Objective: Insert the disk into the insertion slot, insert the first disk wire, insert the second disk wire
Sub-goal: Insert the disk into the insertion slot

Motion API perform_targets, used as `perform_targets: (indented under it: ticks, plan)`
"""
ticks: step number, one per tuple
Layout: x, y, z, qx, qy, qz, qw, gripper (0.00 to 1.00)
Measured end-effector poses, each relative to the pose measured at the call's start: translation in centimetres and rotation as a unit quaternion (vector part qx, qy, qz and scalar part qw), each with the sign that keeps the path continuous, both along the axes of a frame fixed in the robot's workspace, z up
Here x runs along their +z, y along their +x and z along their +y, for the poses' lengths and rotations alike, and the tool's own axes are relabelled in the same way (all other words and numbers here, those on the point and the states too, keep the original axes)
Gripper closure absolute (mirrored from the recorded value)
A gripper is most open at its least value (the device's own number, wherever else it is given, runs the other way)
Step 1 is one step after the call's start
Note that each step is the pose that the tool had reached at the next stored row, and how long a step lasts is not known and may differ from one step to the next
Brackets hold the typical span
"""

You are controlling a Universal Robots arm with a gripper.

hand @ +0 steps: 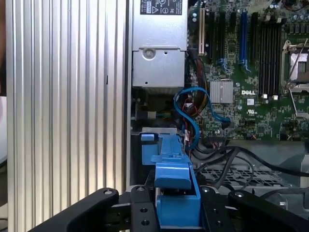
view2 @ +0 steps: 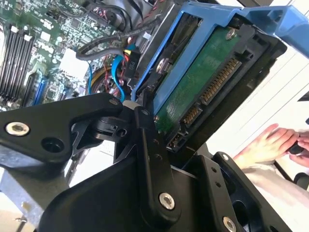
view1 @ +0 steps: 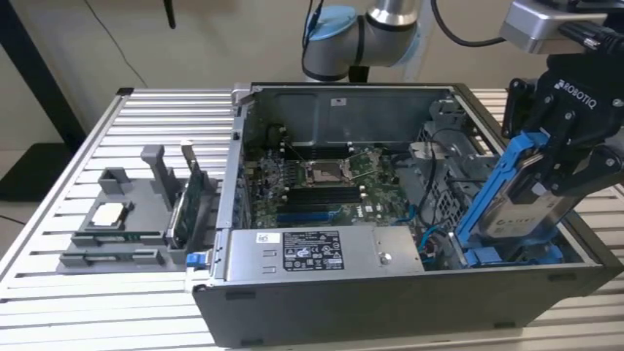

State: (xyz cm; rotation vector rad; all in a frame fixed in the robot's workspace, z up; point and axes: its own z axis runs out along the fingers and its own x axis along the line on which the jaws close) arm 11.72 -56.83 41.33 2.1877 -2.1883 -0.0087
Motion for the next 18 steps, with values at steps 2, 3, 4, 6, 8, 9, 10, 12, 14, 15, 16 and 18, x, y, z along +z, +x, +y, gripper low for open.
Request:
perform_targets:
  ticks: [2,3,4,6,8,9,10,12,14,15,16,18]
  plan:
    - [-0.2,0.0,0.13,0.0,0.0002,0.0,1.0,0.67]
    - [-0.31,0.1,0.2,0.0,0.0002,0.0,1.0,0.67]
    - [-0.4,0.1,0.26,0.0,0.0001,0.0,1.0,0.67]
    - [-0.67,0.1,0.35,0.0,0.0003,0.0001,1.0,0.67]
    - [-0.99,0.2,0.39,0.0,0.0001,0.0001,1.0,0.67]
    - [-1.18,0.2,0.4,0.0,0.0002,0.0,1.0,0.67]
    - [-1.47,0.2,0.41,0.0,0.0002,0.0,1.0,0.67]
    - [-2.14,0.3,0.4,0.0,0.0002,0.0001,1.0,0.67]
    - [-2.67,0.3,0.4,0.0,0.0002,0.0001,1.0,0.67]
    - [-2.84,0.3,0.4,0.0,0.0002,0.0,1.0,0.67]
    - [-3.2,0.4,0.4,0.0,0.0002,0.0,1.0,0.67]
    - [-3.6,0.4,0.4,0.0,0.0003,0.0,1.0,0.67]
